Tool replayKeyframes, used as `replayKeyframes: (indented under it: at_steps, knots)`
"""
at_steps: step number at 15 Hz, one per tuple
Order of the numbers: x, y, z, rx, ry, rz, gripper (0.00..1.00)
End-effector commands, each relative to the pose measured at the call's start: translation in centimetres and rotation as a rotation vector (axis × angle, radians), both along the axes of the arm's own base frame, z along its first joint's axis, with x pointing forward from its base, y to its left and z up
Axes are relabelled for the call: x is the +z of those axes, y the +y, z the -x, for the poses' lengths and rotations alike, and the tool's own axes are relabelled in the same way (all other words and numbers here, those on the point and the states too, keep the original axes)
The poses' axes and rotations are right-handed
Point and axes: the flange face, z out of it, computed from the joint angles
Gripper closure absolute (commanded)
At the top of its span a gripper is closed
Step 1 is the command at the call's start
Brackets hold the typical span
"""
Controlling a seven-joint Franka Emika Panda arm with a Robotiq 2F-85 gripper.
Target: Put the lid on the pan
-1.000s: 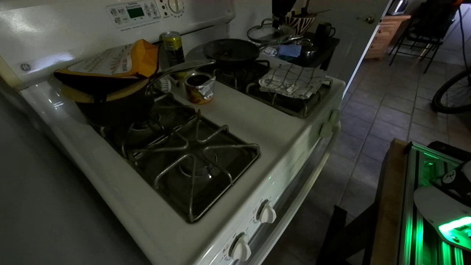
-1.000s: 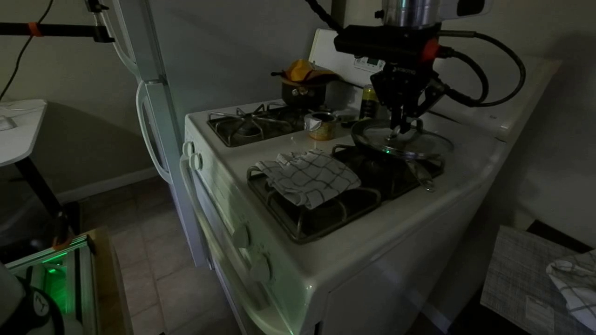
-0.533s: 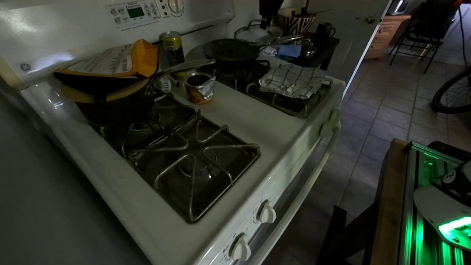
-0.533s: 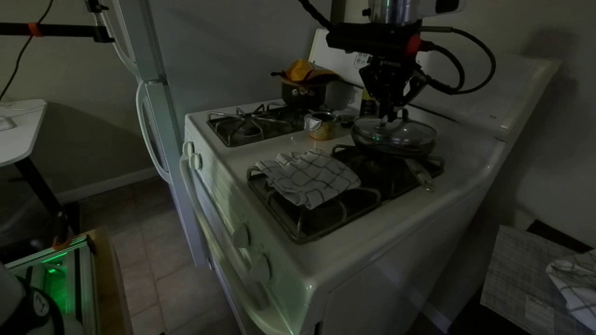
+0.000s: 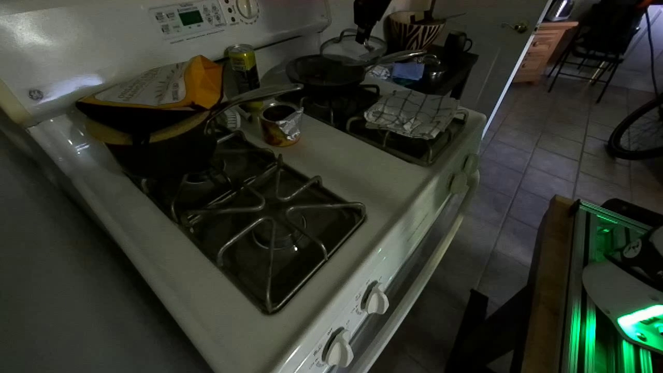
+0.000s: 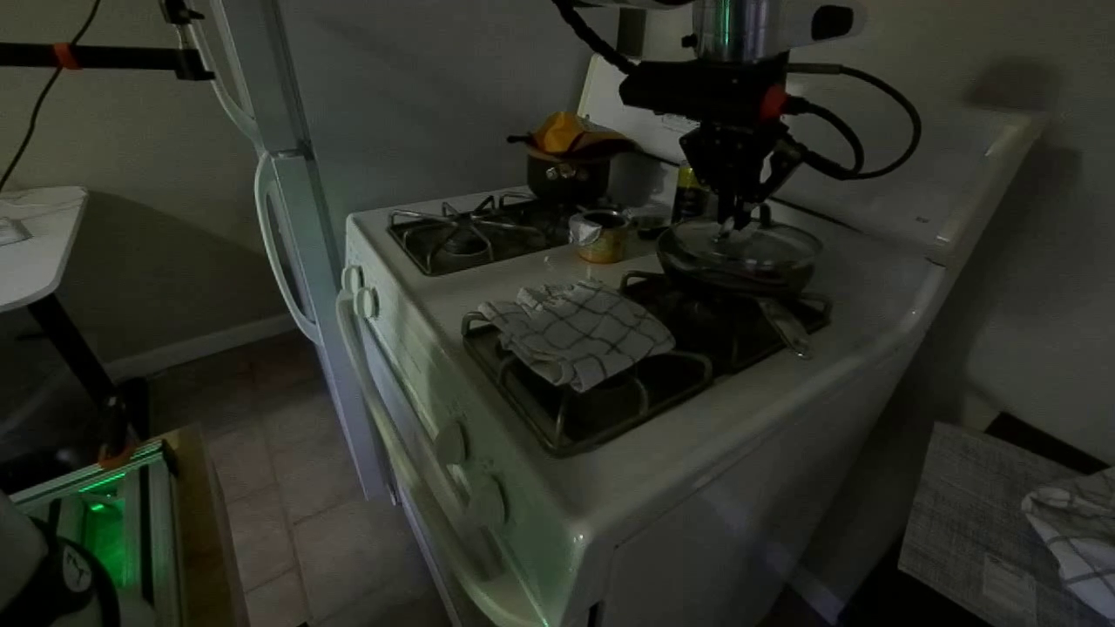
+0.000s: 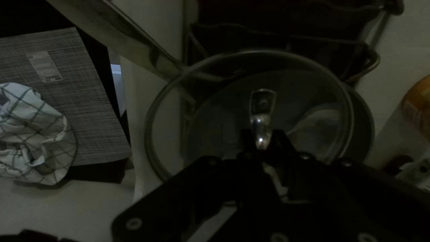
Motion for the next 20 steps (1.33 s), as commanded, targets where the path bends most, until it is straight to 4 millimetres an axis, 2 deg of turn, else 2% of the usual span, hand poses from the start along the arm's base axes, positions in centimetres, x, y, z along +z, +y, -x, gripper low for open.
replayKeyframes:
  at_steps: [1,6,9,20]
  knots:
    - [-0.3,0.5,-2.6,0.009,-0.044,0.007,0.95]
    - [-1.1,2.6,-5.2,0.057,-0.056,-0.002,0.95]
    - [-2.1,3.3,-6.0,0.069,-0.042,-0.019,0.95]
    - [-5.5,3.8,-6.4,0.066,-0.014,-0.027,0.95]
